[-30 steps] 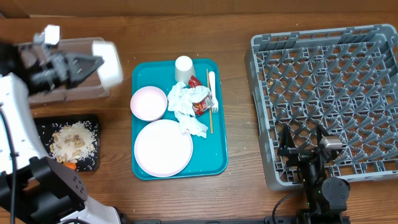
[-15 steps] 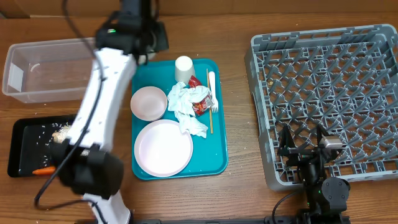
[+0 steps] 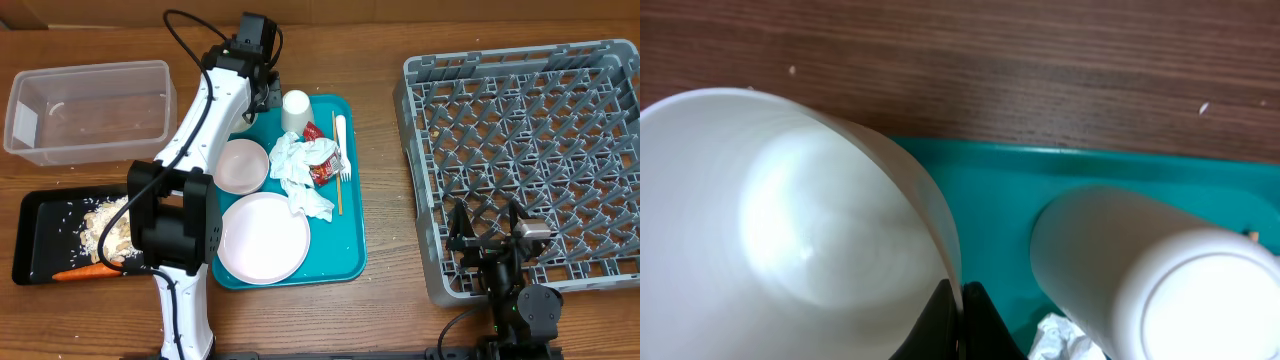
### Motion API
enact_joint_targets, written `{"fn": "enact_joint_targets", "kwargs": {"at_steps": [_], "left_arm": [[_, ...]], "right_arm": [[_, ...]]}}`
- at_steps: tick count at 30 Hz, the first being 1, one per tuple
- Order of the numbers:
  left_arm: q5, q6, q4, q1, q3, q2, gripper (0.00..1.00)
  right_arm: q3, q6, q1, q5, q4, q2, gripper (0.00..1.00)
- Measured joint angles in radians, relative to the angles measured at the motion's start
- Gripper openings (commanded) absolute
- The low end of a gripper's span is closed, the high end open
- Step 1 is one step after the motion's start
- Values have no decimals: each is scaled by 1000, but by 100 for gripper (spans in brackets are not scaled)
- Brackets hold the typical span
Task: Sort waste into correct bins and load items into the dishwasher rack
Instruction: 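Place the emptied bowl back on the teal tray with the left gripper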
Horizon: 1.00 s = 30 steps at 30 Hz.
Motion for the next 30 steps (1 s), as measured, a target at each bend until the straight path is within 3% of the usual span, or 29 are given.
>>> {"fn": "enact_joint_targets", "kwargs": {"at_steps": [8,13,14,16,17,18,21,24,27,30], "left_arm": [[14,-3,-54,0,0,2,26],[14,-3,-119,0,3,2,27],[14,-3,-160,0,18,2,31],[16,-3,-243,0,67,3,60],[23,-4,-346,0,146,3,95],[26,-5,-385,0,177,1,100],[85,-10,-607,0,281,-9,100],[126,-10,-679,0,276,-11,100],[158,-10,-688,0,195,-11,100],[193,-10,-594,0,51,-12,93]], "right_arm": [[0,0,0,0,0,0,100],[0,0,0,0,0,0,100],[0,0,0,0,0,0,100],[0,0,0,0,-1,0,100],[0,0,0,0,0,0,100],[0,0,0,0,-1,0,100],[0,0,0,0,0,0,100],[0,0,0,0,-1,0,100],[0,0,0,0,0,0,100],[0,0,0,0,-1,0,100]]}}
